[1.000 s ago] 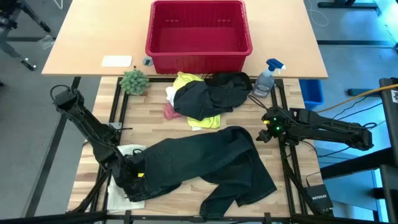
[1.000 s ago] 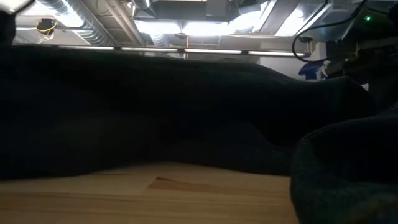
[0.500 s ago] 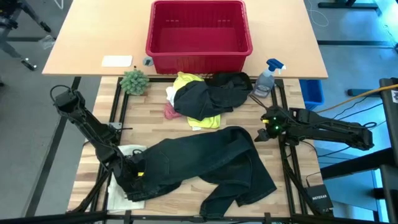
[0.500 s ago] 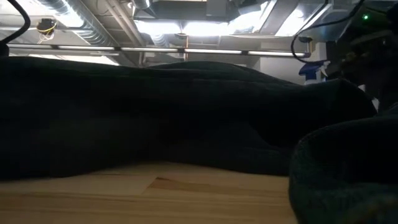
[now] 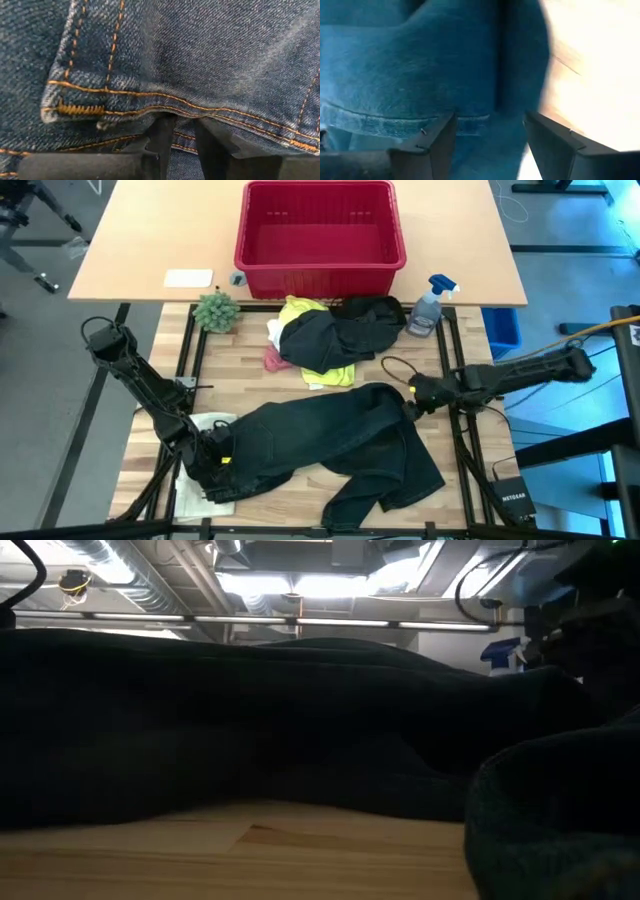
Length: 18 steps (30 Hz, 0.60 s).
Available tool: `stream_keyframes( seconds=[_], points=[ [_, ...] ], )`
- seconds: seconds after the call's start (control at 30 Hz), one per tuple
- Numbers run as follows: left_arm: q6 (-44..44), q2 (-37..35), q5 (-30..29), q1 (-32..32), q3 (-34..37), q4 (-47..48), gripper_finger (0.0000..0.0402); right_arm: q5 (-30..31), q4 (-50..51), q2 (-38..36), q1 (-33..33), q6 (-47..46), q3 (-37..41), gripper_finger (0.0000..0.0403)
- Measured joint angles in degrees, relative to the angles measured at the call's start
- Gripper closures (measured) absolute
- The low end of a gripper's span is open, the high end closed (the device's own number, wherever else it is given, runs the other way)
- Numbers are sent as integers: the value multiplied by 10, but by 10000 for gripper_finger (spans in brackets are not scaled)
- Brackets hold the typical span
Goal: Fold laundry
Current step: Fold the black jean
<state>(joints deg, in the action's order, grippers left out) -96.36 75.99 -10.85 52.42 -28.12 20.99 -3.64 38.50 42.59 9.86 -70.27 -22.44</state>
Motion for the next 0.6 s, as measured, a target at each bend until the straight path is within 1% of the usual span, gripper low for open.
stream_keyframes(
  seconds=[0.07, 0.13, 0.3, 0.37, 0.5, 0.6],
  points=[
    [0, 0, 0, 0, 0, 1, 325, 40, -26, -1, 38, -35, 0, 181],
    [1, 0, -1, 2, 0, 2, 325, 65, -36, 0, 72, -70, 0, 181],
    [-18, 0, -2, 10, 0, 20, 326, 92, -75, -1, 161, -125, 0, 181],
    [-23, 0, -4, 12, 0, 26, 326, 106, -75, 4, 191, -153, 0, 181],
    [-28, 0, -3, 12, 4, 23, 326, 139, -44, 34, 222, -209, 0, 181],
    [-30, 0, -6, 12, 5, 22, 326, 168, -41, 63, 225, -226, 0, 181]
  ],
)
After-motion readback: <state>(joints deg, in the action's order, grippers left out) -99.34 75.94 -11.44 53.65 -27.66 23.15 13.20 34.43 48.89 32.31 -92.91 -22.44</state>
